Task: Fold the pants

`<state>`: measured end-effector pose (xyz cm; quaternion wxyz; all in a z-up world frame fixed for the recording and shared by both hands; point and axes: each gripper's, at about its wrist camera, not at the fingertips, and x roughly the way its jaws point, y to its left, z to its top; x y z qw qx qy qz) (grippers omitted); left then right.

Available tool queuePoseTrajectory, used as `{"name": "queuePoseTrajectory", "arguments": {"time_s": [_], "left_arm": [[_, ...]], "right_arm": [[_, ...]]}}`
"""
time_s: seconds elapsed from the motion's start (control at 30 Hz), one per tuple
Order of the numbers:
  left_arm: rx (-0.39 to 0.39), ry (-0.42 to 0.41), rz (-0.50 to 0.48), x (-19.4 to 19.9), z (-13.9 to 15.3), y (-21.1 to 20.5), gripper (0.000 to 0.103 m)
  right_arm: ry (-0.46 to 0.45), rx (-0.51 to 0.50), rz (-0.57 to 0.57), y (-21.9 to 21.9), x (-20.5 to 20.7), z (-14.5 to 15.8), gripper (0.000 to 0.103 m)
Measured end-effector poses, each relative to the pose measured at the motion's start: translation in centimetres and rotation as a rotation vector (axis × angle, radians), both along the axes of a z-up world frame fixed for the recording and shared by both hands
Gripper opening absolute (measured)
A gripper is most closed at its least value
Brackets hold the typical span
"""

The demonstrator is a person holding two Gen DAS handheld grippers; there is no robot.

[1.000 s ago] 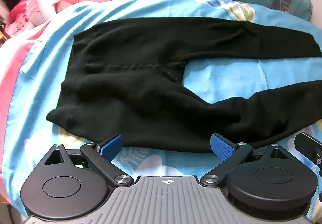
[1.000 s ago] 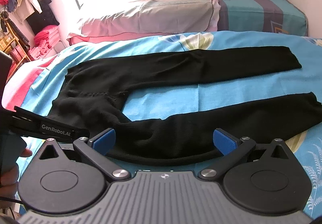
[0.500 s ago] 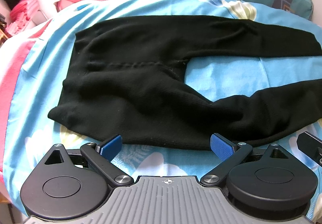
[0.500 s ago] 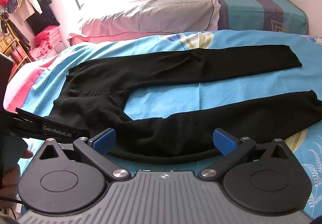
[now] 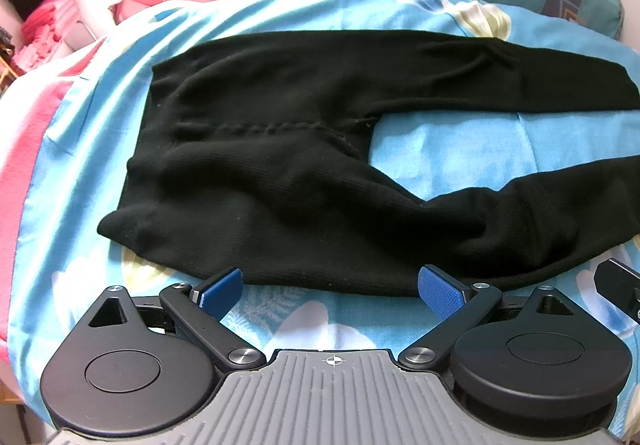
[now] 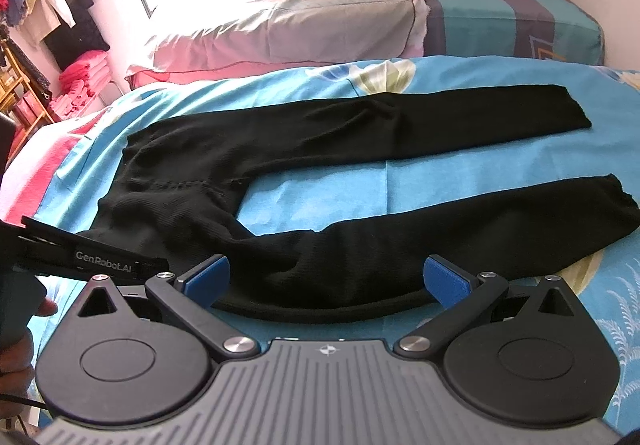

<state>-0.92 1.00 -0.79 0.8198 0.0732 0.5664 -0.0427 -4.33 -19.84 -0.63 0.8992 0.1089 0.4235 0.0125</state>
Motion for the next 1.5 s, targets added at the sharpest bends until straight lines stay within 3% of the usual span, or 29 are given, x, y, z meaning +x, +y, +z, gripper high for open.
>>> {"name": "queuePoseTrajectory", "arguments": {"time_s": [1.5], "left_arm": [[0.049,0.043,0.006,1.3,-1.6,-0.2,0.103]], "right_arm": [[0.046,0.017,0.004,-0.2,1.1,-1.3,0.103]]}}
